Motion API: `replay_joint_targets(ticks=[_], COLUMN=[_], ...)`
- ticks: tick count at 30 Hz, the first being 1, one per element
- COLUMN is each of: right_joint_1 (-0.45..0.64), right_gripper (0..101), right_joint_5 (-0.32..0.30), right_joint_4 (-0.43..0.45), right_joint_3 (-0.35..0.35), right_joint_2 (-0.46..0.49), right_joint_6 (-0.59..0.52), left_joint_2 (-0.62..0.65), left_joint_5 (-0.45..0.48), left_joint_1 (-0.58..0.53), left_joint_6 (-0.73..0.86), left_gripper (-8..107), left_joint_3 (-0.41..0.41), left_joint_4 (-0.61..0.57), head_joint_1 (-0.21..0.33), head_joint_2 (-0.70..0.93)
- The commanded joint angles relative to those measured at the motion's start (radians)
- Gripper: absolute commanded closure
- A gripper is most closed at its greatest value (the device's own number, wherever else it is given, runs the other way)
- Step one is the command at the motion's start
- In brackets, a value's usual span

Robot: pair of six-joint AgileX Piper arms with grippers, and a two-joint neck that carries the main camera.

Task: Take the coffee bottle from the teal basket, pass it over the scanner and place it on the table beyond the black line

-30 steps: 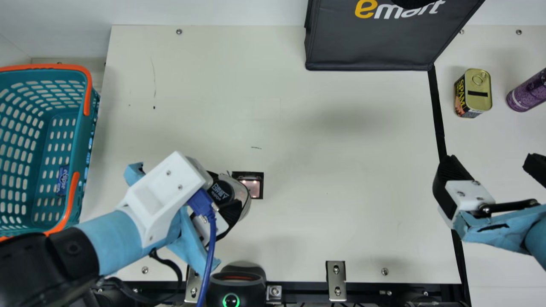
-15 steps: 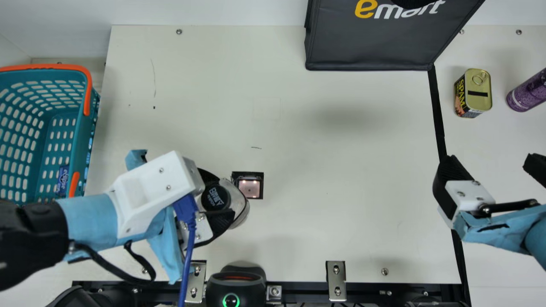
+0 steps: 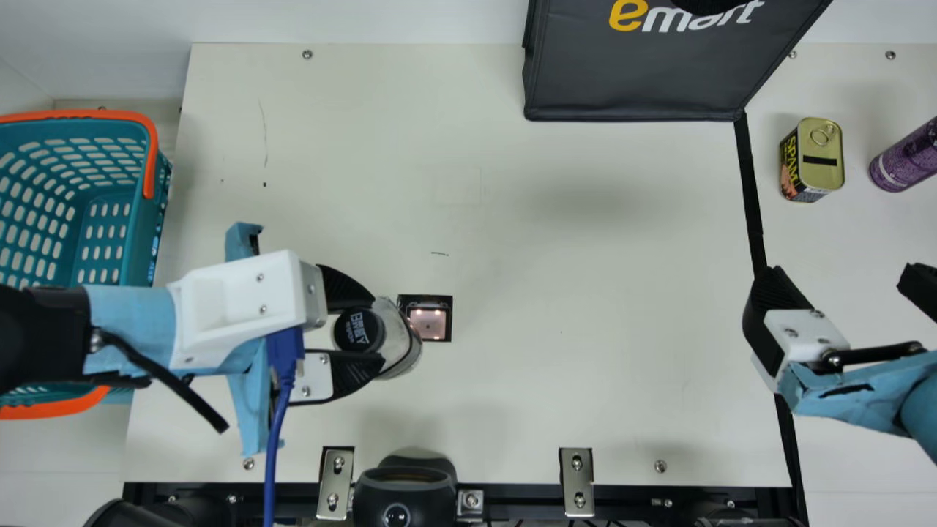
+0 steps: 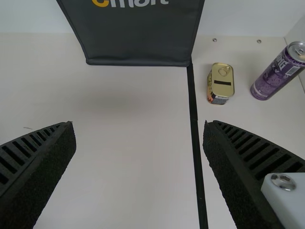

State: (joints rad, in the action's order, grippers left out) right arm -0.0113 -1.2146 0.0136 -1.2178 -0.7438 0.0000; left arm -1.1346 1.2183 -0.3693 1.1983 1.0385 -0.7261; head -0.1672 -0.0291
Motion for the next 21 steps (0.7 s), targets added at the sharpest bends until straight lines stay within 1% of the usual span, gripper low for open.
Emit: replay_joint_targets(ticks=[1, 15, 21], right_joint_1=[0.000, 0.000, 0.000], right_gripper=[6, 6, 6], right_joint_5=[0.000, 0.000, 0.000], right_joint_4=[0.000, 0.000, 0.000], right_joint_3=[0.000, 0.000, 0.000], right_joint_2=[0.000, 0.000, 0.000], right_joint_6=[0.000, 0.000, 0.000], left_joint_2=[-0.004, -0.020, -0.025], left_joint_5=[0.002, 0.002, 0.002], left_joint_1=[-0.003, -0.049, -0.029], left_joint_6=[0.072, 0.208, 0.216], left_gripper=[107, 107, 107], left_joint_3=[-0.007, -0.040, -0.028], left_joint_4=[-0.012, -0.026, -0.027], head_joint_1=[0.029, 0.029, 0.029], head_joint_2=[0.002, 0.002, 0.002])
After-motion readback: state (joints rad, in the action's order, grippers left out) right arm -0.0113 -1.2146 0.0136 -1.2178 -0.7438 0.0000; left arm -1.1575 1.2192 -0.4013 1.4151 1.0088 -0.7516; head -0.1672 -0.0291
